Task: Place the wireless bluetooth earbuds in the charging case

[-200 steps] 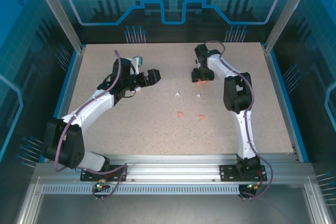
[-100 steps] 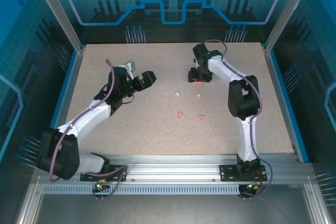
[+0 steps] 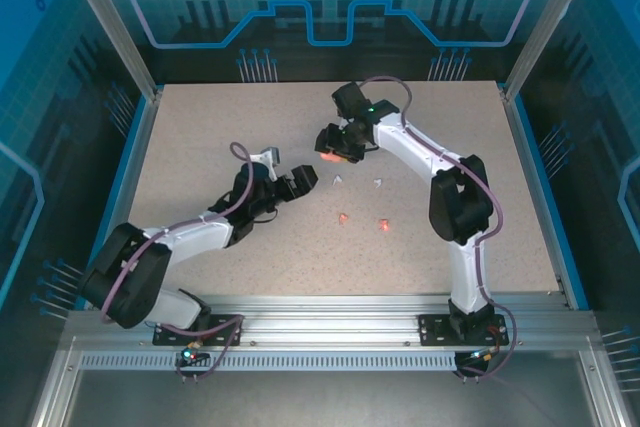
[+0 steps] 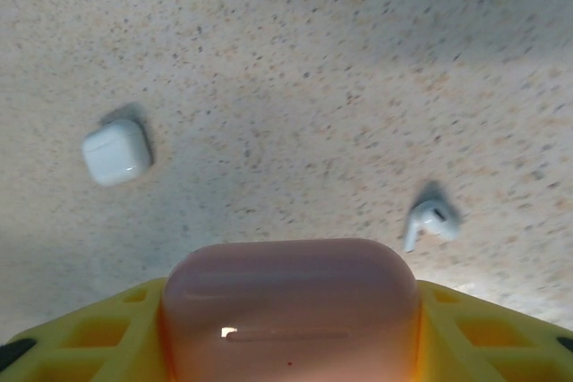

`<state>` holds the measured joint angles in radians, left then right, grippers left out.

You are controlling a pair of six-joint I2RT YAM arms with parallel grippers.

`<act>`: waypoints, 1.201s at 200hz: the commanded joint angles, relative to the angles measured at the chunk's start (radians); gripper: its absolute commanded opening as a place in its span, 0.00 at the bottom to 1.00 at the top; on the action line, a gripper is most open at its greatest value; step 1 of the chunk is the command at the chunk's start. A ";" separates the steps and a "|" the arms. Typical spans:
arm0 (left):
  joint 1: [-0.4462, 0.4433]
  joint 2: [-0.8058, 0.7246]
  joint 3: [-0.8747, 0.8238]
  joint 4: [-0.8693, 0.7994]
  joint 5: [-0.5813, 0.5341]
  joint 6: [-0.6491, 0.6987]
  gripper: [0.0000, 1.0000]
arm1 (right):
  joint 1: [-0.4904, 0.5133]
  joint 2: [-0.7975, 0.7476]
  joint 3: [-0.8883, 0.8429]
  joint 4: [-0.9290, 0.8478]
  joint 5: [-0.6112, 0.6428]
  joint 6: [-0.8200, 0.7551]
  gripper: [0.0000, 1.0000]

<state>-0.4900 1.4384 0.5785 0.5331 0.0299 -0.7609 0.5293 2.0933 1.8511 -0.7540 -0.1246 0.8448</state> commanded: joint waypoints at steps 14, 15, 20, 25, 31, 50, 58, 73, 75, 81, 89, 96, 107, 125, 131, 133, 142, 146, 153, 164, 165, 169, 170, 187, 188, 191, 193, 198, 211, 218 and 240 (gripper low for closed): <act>-0.037 0.074 -0.054 0.279 -0.145 0.002 0.97 | 0.024 0.058 0.018 0.036 -0.078 0.202 0.55; -0.036 0.076 -0.055 0.283 -0.146 0.002 0.97 | 0.024 0.058 0.018 0.036 -0.080 0.206 0.55; -0.038 0.087 -0.062 0.312 -0.158 0.002 0.96 | 0.027 0.062 0.018 0.041 -0.085 0.222 0.55; -0.039 0.098 -0.065 0.332 -0.169 -0.001 0.95 | 0.031 0.064 0.018 0.045 -0.091 0.235 0.55; -0.041 0.111 -0.069 0.355 -0.180 -0.006 0.94 | 0.032 0.068 0.020 0.050 -0.096 0.253 0.55; -0.041 0.156 -0.072 0.423 -0.198 -0.017 0.90 | 0.038 0.081 0.030 0.059 -0.117 0.296 0.55; -0.040 0.174 -0.067 0.442 -0.198 -0.023 0.89 | 0.040 0.086 0.033 0.060 -0.125 0.312 0.55; -0.042 0.207 -0.056 0.465 -0.196 -0.027 0.85 | 0.040 0.095 0.038 0.065 -0.137 0.337 0.55; -0.042 0.211 -0.054 0.470 -0.196 -0.027 0.84 | 0.040 0.095 0.039 0.065 -0.138 0.340 0.55; -0.042 0.223 -0.051 0.478 -0.198 -0.032 0.82 | 0.039 0.098 0.042 0.065 -0.141 0.349 0.55; -0.042 0.240 -0.048 0.491 -0.200 -0.036 0.80 | 0.040 0.101 0.043 0.068 -0.144 0.359 0.55; -0.042 0.254 -0.046 0.507 -0.201 -0.041 0.78 | 0.040 0.104 0.045 0.071 -0.148 0.368 0.55; -0.042 0.274 -0.042 0.529 -0.203 -0.048 0.75 | 0.041 0.108 0.048 0.073 -0.154 0.378 0.54; -0.042 0.296 -0.033 0.548 -0.211 -0.057 0.70 | 0.043 0.111 0.058 0.067 -0.155 0.382 0.55; -0.042 0.301 -0.029 0.552 -0.212 -0.057 0.69 | 0.043 0.111 0.059 0.065 -0.156 0.384 0.54; -0.042 0.303 -0.027 0.553 -0.212 -0.057 0.68 | 0.044 0.111 0.059 0.064 -0.156 0.384 0.54; -0.042 0.309 -0.021 0.554 -0.215 -0.058 0.67 | 0.044 0.110 0.059 0.064 -0.153 0.385 0.54; -0.041 0.312 -0.019 0.553 -0.217 -0.058 0.66 | 0.045 0.109 0.058 0.064 -0.153 0.384 0.54; -0.042 0.318 -0.015 0.557 -0.221 -0.058 0.66 | 0.046 0.109 0.057 0.064 -0.153 0.387 0.54; -0.042 0.326 -0.008 0.558 -0.225 -0.061 0.66 | 0.047 0.109 0.057 0.067 -0.155 0.388 0.54; -0.042 0.326 -0.007 0.559 -0.225 -0.061 0.66 | 0.047 0.109 0.057 0.067 -0.155 0.388 0.54; -0.042 0.329 -0.004 0.559 -0.225 -0.062 0.66 | 0.047 0.109 0.056 0.067 -0.157 0.388 0.54; -0.042 0.330 -0.003 0.559 -0.224 -0.062 0.66 | 0.046 0.108 0.056 0.066 -0.157 0.388 0.54; -0.042 0.346 0.007 0.561 -0.225 -0.067 0.65 | 0.052 0.106 0.056 0.068 -0.159 0.389 0.54; -0.042 0.346 0.008 0.561 -0.225 -0.067 0.65 | 0.052 0.106 0.055 0.068 -0.159 0.389 0.54; -0.042 0.349 0.010 0.563 -0.224 -0.069 0.64 | 0.052 0.105 0.055 0.068 -0.158 0.390 0.54; -0.042 0.352 0.010 0.565 -0.225 -0.069 0.64 | 0.051 0.105 0.055 0.068 -0.158 0.390 0.54; -0.042 0.356 0.013 0.568 -0.223 -0.069 0.64 | 0.053 0.104 0.054 0.068 -0.158 0.390 0.54; -0.042 0.367 0.018 0.571 -0.226 -0.073 0.63 | 0.057 0.103 0.054 0.070 -0.159 0.390 0.54; -0.042 0.373 0.023 0.573 -0.226 -0.075 0.61 | 0.059 0.102 0.053 0.070 -0.157 0.390 0.54; -0.042 0.388 0.037 0.584 -0.224 -0.075 0.58 | 0.063 0.102 0.045 0.077 -0.164 0.395 0.54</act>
<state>-0.5266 1.8061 0.5835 1.0641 -0.1696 -0.8265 0.5755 2.1914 1.8778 -0.6861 -0.2672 1.2175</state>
